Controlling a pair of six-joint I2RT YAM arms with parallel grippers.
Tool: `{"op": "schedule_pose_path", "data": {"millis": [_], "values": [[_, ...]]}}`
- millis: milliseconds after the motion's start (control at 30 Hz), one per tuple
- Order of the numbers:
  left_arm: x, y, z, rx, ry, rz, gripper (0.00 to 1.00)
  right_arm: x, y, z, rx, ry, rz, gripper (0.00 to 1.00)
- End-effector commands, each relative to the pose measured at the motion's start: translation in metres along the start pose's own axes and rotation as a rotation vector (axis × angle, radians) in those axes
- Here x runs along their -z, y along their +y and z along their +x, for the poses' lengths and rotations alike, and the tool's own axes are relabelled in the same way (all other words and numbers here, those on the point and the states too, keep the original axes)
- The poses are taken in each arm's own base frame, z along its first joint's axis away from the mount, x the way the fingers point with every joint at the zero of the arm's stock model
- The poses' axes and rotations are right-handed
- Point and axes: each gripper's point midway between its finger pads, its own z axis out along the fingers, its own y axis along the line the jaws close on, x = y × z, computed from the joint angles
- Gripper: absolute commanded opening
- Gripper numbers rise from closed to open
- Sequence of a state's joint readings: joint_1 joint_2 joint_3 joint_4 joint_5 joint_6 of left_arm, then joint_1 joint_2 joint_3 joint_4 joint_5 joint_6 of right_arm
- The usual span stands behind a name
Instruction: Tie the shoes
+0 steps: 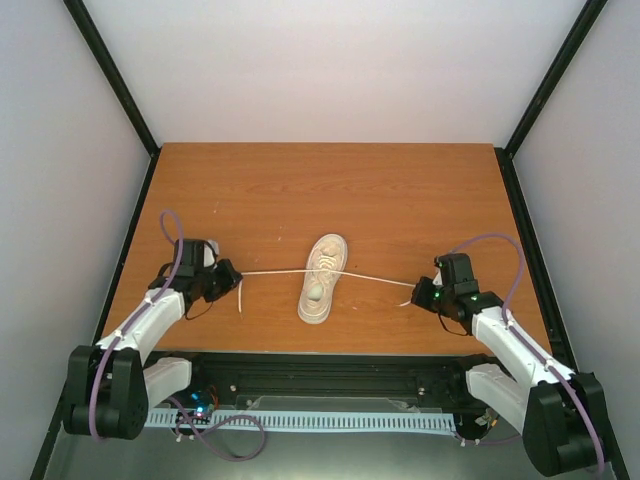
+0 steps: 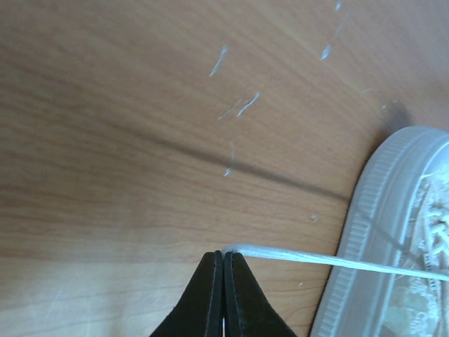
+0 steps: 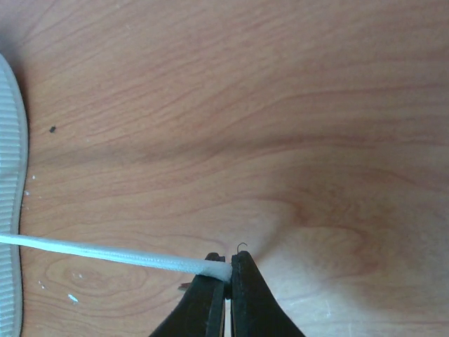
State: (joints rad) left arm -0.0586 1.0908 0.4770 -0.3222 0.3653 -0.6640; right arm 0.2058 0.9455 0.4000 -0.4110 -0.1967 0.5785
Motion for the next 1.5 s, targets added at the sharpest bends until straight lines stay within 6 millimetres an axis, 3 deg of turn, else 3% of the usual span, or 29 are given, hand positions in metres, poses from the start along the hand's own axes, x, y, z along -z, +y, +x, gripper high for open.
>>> {"op": "schedule_pose_path", "data": {"millis": [0, 133, 233, 267, 367, 400, 433, 533, 667, 733, 933, 1167, 1467], "values": [[0.005, 0.017, 0.0, 0.03, -0.031, -0.061, 0.01, -0.004, -0.008, 0.002, -0.062, -0.005, 0.011, 0.03], [0.01, 0.014, 0.003, -0.008, -0.033, -0.043, 0.01, -0.003, -0.006, 0.002, -0.05, -0.012, -0.004, 0.03], [0.025, -0.004, -0.009, -0.08, -0.083, -0.001, 0.04, 0.004, -0.001, -0.002, -0.023, -0.028, -0.018, 0.03], [0.032, -0.012, -0.015, -0.104, -0.107, 0.013, 0.13, 0.007, 0.002, -0.004, -0.011, -0.035, -0.026, 0.03], [0.054, -0.031, -0.032, -0.164, -0.188, 0.04, 0.54, 0.018, 0.014, -0.013, 0.035, -0.062, -0.063, 0.03], [0.059, -0.038, -0.036, -0.176, -0.206, 0.06, 0.62, 0.02, 0.017, -0.015, 0.05, -0.07, -0.078, 0.03], [0.062, -0.048, -0.04, -0.195, -0.225, 0.098, 0.64, 0.022, 0.021, -0.017, 0.064, -0.076, -0.092, 0.03], [0.057, -0.082, -0.034, -0.273, -0.197, 0.225, 0.66, 0.025, 0.031, -0.022, 0.09, -0.087, -0.131, 0.03], [0.027, -0.126, 0.009, -0.486, -0.056, 0.337, 0.65, 0.026, 0.041, -0.026, 0.111, -0.09, -0.175, 0.03], [0.011, -0.135, 0.028, -0.559, 0.015, 0.358, 0.63, 0.027, 0.045, -0.028, 0.116, -0.096, -0.192, 0.03], [-0.031, -0.123, 0.045, -0.69, 0.061, 0.274, 0.53, 0.028, 0.052, -0.031, 0.115, -0.108, -0.234, 0.03], [-0.064, -0.127, 0.072, -0.825, 0.125, 0.268, 0.53, 0.025, 0.054, -0.032, 0.119, -0.103, -0.243, 0.03], [-0.08, -0.122, 0.056, -0.886, 0.044, 0.19, 0.51, 0.025, 0.055, -0.031, 0.121, -0.103, -0.251, 0.03]]}}
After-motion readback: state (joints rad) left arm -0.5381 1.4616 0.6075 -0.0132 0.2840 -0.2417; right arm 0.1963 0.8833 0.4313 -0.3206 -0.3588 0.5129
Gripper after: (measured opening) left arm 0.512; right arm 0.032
